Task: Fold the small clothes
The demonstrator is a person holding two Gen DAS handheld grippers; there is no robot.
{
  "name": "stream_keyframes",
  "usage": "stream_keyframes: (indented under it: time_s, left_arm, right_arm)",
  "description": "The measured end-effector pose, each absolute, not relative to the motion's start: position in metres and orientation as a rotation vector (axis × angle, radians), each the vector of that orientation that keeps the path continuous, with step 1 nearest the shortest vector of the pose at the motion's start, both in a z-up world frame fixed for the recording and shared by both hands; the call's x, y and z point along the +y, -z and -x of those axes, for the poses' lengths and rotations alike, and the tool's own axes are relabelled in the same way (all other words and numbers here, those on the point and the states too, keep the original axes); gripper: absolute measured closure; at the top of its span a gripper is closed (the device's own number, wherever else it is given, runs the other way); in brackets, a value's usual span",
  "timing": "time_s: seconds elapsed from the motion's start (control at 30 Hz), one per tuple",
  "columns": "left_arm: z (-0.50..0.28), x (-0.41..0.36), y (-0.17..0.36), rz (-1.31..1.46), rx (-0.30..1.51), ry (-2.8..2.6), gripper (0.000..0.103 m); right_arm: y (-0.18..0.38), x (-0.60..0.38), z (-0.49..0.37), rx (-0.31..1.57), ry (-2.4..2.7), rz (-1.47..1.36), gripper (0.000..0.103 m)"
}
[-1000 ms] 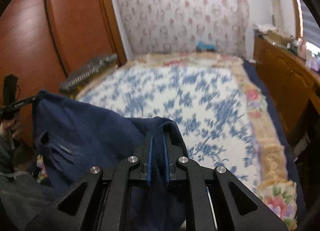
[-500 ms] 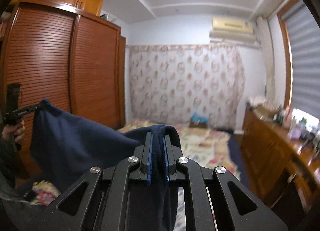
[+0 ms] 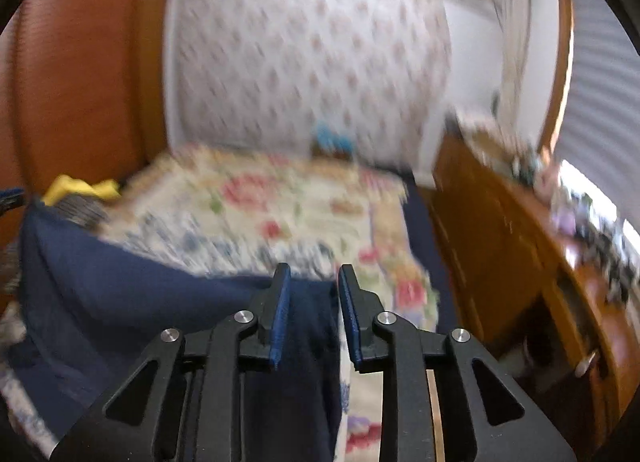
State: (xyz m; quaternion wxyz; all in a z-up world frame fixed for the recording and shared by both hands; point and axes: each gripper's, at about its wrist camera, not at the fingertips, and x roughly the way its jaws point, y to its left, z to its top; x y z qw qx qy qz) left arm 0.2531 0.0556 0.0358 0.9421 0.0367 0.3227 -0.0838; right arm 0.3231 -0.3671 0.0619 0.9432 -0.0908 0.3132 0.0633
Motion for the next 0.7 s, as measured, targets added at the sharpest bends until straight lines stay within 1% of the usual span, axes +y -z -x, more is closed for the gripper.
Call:
stream_keyframes:
  time_s: [0.07, 0.1, 0.13, 0.17, 0.3, 0.43, 0.6, 0.67, 0.7]
  left_arm:
    - [-0.248, 0.053, -0.02, -0.066, 0.676, 0.19, 0.07]
    - [-0.241, 0.052, -0.016, -0.06, 0.677, 0.202, 0.066]
    - [-0.233, 0.051, -0.012, -0.049, 0.684, 0.219, 0.062]
    - [-0.227, 0.052, -0.007, -0.041, 0.695, 0.235, 0.061]
    - [-0.203, 0.048, 0.008, -0.028, 0.72, 0.269, 0.052]
    - [-0.174, 0.045, 0.025, -0.005, 0.749, 0.294, 0.052]
    - [-0.153, 0.042, 0.046, 0.014, 0.79, 0.318, 0.052]
    - [-0.149, 0.041, 0.055, 0.022, 0.819, 0.312, 0.052]
    - [-0.148, 0.04, 0.06, 0.021, 0.831, 0.308, 0.052]
  right_arm:
    - [-0.032, -0.376, -0.334, 0.677, -0.136, 0.145, 0.079]
    - [-0.023, -0.378, -0.334, 0.683, -0.145, 0.135, 0.078]
    - [-0.014, -0.378, -0.332, 0.693, -0.16, 0.131, 0.073]
    - [-0.005, -0.378, -0.327, 0.704, -0.178, 0.131, 0.07]
    - [0.022, -0.382, -0.29, 0.741, -0.237, 0.15, 0.061]
    - [0.038, -0.384, -0.25, 0.777, -0.262, 0.124, 0.059]
    - [0.062, -0.398, -0.224, 0.825, -0.245, 0.069, 0.057]
    - [0.073, -0.402, -0.221, 0.853, -0.236, 0.042, 0.051]
    - [0.08, -0.403, -0.221, 0.868, -0.229, 0.038, 0.05]
